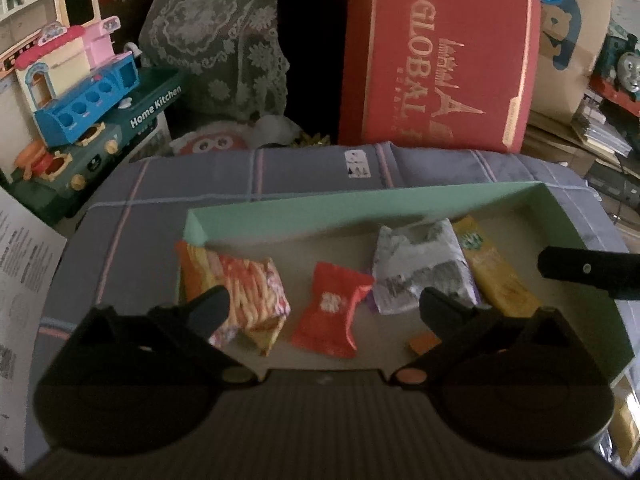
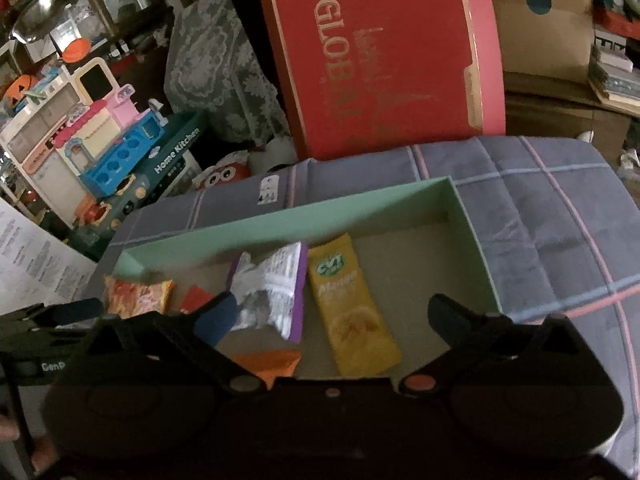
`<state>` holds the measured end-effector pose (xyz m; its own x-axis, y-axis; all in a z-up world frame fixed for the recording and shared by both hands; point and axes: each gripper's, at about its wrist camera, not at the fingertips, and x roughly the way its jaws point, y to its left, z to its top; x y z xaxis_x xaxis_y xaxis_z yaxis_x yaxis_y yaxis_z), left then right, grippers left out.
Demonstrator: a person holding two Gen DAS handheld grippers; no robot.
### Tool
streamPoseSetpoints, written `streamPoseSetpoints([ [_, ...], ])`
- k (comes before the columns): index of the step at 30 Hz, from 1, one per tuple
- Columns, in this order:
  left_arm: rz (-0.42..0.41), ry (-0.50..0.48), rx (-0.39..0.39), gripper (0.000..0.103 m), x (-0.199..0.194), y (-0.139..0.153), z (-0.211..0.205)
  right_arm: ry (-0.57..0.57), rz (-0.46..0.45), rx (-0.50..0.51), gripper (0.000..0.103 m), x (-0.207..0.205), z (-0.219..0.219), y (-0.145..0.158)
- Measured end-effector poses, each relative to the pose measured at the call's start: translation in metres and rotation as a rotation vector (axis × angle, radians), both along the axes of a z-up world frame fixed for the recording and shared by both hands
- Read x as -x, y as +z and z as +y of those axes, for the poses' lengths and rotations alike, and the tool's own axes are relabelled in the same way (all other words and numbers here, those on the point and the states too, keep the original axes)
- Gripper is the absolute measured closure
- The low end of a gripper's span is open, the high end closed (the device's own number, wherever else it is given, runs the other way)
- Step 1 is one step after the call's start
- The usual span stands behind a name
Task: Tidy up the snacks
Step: 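Carry the red candy and mango packet into the tray and release both, then grasp the yellow-silver bag with the right gripper while the left grasps a beige wafer packet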
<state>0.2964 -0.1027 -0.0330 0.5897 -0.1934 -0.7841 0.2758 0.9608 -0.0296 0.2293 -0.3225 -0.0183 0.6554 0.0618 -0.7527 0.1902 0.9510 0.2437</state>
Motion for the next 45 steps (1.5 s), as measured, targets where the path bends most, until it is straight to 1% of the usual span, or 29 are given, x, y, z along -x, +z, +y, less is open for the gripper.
streamPoseSetpoints([
  [8,0.006,-0.017,-0.013,0.0,0.058,0.012,0.015,0.011,-0.005,-0.008,0.0,0.047,0.012,0.018],
  [13,0.028,0.001,-0.004,0.0,0.097,0.012,0.033,0.002,-0.016,-0.019,0.0,0.09,0.015,0.026],
  [17,0.061,0.003,0.008,0.0,0.123,0.008,0.041,-0.016,-0.002,-0.038,0.0,0.125,0.013,0.023],
  [21,0.094,0.003,0.026,0.0,0.145,0.002,0.038,-0.023,0.012,-0.013,0.0,0.158,0.005,0.022],
  [25,0.102,-0.022,0.035,0.0,0.166,0.0,0.025,-0.064,0.002,-0.005,0.0,0.189,-0.013,0.027],
  [30,0.105,-0.079,0.02,0.0,0.184,-0.002,0.0,-0.125,-0.015,-0.007,0.0,0.219,-0.039,0.031],
  [35,0.108,-0.125,-0.002,0.0,0.194,-0.005,-0.02,-0.173,-0.017,-0.023,0.0,0.242,-0.06,0.026],
  [41,0.129,-0.142,-0.018,0.0,0.199,-0.018,-0.032,-0.209,-0.01,-0.046,0.0,0.252,-0.078,0.013],
  [45,0.16,-0.138,-0.027,0.0,0.197,-0.03,-0.034,-0.206,0.004,-0.029,0.0,0.248,-0.077,-0.002],
])
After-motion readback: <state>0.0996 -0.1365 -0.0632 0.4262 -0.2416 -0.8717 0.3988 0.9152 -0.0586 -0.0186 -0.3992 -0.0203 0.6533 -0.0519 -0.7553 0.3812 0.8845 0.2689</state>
